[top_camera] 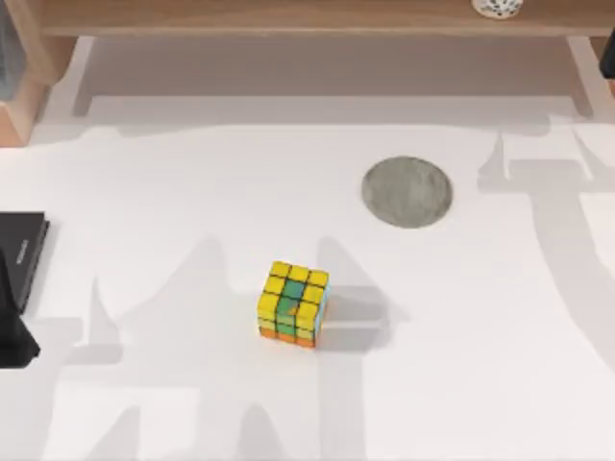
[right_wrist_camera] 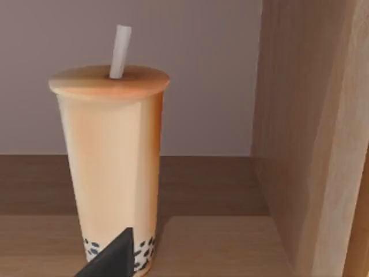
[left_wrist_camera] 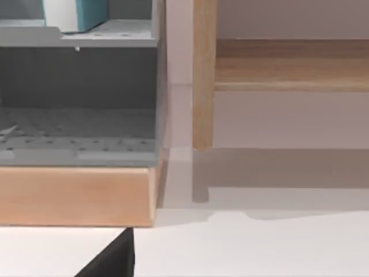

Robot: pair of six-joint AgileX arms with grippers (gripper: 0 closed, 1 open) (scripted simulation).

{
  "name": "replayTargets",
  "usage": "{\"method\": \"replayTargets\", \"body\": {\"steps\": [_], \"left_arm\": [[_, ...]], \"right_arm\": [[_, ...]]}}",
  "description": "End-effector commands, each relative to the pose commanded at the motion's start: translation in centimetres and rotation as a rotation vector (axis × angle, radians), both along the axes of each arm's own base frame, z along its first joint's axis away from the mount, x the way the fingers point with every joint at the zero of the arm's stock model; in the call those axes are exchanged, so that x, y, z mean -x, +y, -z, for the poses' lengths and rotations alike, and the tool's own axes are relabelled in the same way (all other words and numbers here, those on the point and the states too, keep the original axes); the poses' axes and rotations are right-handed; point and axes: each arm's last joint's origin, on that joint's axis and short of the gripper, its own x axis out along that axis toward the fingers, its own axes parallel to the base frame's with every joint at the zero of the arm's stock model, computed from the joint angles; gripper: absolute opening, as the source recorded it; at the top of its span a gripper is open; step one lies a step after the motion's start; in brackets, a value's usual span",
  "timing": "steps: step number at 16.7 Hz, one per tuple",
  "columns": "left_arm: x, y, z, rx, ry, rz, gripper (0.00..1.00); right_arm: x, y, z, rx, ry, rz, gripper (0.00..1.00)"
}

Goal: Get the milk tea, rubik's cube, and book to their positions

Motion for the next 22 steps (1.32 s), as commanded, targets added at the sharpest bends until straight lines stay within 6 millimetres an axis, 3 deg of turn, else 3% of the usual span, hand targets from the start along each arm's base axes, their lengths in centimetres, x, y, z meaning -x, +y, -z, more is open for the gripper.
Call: {"method": "replayTargets", "body": {"steps": [4, 8, 11, 18, 22], "left_arm": [[0.0, 0.0, 0.0, 0.000, 0.000, 0.000, 1.00], [0.0, 0.0, 0.0, 0.000, 0.000, 0.000, 1.00], [0.0, 0.0, 0.0, 0.000, 0.000, 0.000, 1.00], [0.0, 0.0, 0.0, 0.000, 0.000, 0.000, 1.00], [0.0, 0.0, 0.0, 0.000, 0.000, 0.000, 1.00]], "right_arm": [[-7.2, 3.8, 2.1, 0.006, 0.019, 0.001, 1.00], [-11.4, 6.8, 4.7, 0.004, 0.012, 0.002, 1.00], [-12.6, 7.8, 5.6, 0.000, 0.003, 0.002, 1.00], [-12.9, 7.7, 5.7, 0.001, 0.007, 0.004, 1.00], [-15.9, 8.0, 5.5, 0.000, 0.004, 0.002, 1.00]]}}
